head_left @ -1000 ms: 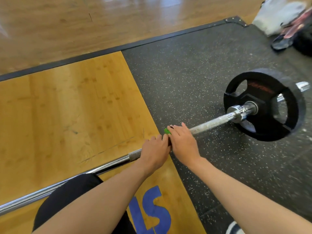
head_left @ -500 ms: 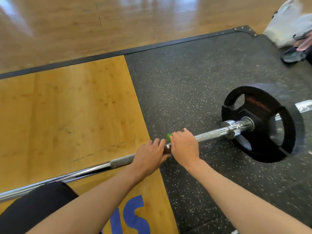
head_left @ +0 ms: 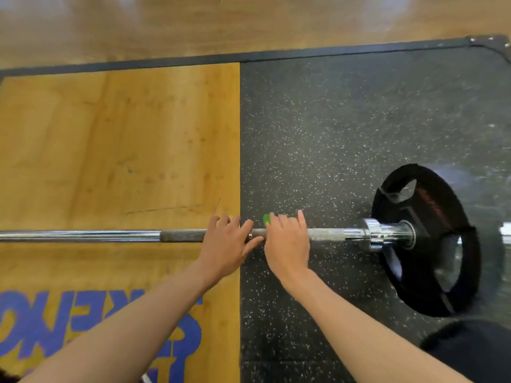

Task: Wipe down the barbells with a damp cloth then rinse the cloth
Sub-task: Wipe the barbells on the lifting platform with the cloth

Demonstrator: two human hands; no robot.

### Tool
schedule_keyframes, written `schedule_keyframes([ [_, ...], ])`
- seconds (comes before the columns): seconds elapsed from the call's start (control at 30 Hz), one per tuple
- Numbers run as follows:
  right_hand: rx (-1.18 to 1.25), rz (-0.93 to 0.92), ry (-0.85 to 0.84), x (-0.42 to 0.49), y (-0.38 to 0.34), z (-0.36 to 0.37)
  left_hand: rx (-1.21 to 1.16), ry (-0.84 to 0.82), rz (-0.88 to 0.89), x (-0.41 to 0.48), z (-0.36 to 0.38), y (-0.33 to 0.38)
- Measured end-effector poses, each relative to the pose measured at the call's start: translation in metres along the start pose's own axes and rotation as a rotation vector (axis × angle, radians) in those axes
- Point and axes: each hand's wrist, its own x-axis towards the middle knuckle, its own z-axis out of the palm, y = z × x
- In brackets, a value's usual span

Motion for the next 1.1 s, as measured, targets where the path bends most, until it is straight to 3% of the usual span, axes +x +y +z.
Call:
schedule_keyframes([
  [0.13,0.081,-0.159,0.114,-0.021,0.006,0.003,-0.086,-0.1,0.005,0.003,-0.009,-0.002],
  [0.23,-0.001,-0.318,0.139,-0.028,0.036,0.003,-0.068,-0.139,0.028,0.001,-0.007,-0.004],
  [0.3,-0.019,-0.263,0.17,-0.026,0.054,-0.003,-0.039,-0.114,0.023,-0.001,-0.003,-0.005],
  [0.37,-0.016,-0.087,0.184,-0.019,0.061,-0.011,-0.025,-0.068,0.011,-0.002,0.0,-0.004],
  [0.5,-0.063,0.203,0.136,0.004,0.026,-0.013,-0.049,-0.014,-0.004,-0.001,0.001,-0.001],
  [0.63,-0.029,0.033,0.147,0.002,-0.014,0.006,-0.033,-0.045,-0.013,-0.001,-0.001,0.0],
  [0.8,-0.061,-0.219,0.241,-0.03,0.046,0.003,-0.005,0.008,0.002,-0.004,0.002,-0.001],
  [0.97,-0.143,0.153,0.184,-0.01,0.061,-0.014,-0.016,0.066,-0.003,-0.003,0.005,0.001],
  [1.1,-0.098,0.137,0.117,0.007,-0.002,-0.002,-0.031,0.055,-0.018,0.0,0.004,0.001],
])
